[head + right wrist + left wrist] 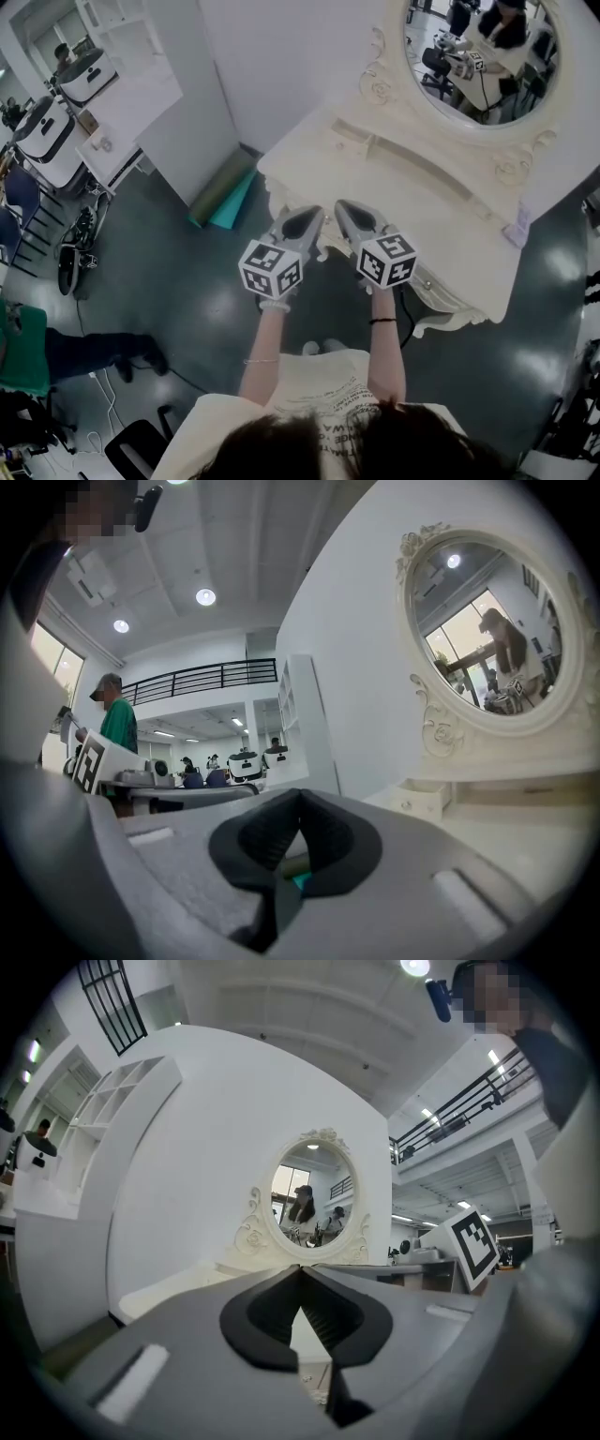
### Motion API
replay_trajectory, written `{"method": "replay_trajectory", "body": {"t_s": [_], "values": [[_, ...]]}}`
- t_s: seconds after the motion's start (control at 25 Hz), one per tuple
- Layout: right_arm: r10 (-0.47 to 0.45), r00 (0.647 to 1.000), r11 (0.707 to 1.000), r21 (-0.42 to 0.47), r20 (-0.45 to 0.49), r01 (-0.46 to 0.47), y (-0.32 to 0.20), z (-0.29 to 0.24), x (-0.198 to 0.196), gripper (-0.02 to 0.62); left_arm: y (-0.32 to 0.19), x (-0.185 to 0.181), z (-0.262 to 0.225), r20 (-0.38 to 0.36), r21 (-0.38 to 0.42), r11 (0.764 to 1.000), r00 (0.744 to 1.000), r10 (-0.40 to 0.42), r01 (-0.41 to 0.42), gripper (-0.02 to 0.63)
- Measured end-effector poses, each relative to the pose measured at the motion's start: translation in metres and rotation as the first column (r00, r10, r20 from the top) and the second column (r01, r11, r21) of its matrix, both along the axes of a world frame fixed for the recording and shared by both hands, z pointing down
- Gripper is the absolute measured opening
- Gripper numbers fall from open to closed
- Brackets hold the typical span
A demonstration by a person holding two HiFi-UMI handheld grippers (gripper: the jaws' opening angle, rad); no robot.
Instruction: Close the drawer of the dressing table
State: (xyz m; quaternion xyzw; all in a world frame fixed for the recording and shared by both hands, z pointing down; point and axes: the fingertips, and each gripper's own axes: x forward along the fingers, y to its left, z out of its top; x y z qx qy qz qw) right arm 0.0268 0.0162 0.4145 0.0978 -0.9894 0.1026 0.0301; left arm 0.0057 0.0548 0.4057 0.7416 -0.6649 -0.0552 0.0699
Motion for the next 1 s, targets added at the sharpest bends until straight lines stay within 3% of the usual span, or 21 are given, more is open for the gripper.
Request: {"method": "replay_trajectory", "body": {"t_s": [0.4, 1.0], "values": [[0.036, 0.999, 0.999, -0.021, -0.003, -0.036, -0.024, 0.006, -0.013, 0.003, -0.019, -0.019, 0.009, -0.02, -0.013, 1.0, 1.0, 0.011, -0.011, -0.002], [0.017, 1.0, 0.999, -0.036, -0.018, -0.017, -0.094, 0.004, -0.066, 0.003, -0.093, -0.069, 0.005, -0.038, -0.016, 1.0, 0.999, 0.012, -0.013, -0.001]]}}
